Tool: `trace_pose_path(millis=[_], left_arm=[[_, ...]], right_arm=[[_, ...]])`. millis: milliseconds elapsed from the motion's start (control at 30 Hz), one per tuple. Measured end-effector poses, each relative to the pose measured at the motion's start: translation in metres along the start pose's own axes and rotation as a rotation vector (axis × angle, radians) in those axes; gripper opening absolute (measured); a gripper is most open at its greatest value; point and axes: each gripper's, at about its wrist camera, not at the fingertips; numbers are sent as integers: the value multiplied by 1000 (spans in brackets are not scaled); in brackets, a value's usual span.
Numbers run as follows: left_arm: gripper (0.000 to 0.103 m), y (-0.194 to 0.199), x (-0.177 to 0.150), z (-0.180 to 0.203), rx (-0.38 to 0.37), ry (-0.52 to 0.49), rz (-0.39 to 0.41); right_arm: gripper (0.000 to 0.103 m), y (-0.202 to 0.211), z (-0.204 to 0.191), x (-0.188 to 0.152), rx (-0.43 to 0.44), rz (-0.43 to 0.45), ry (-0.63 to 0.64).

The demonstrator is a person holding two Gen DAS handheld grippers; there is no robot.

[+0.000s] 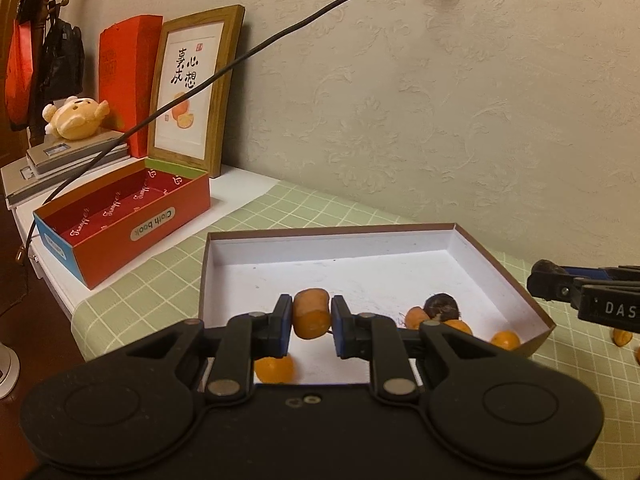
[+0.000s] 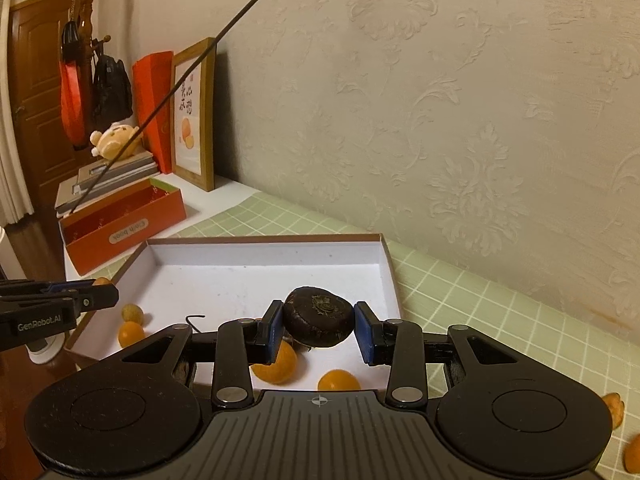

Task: Organize fruits
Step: 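Carry the oblong fruit and dark fruit in both tools over the box, then open both tools to drop the oblong and dark fruits into the box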

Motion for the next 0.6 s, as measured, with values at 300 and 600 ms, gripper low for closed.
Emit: trace_pose_path(millis=[300,600], left_arm=[[11,-5,3,-7,7,17,0],[11,-8,2,-22,31,43,-11]], right_arm=[[38,-19,3,5,-5,-2,-15],[38,-24,3,5,2,-5,-18]])
Point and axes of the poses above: each gripper's, at about its wrist camera, not at the fingertips, and y roughly against the way its jaws point, z to its right, x to its top, and after that the axes turned 12 degrees about -z, right-handed
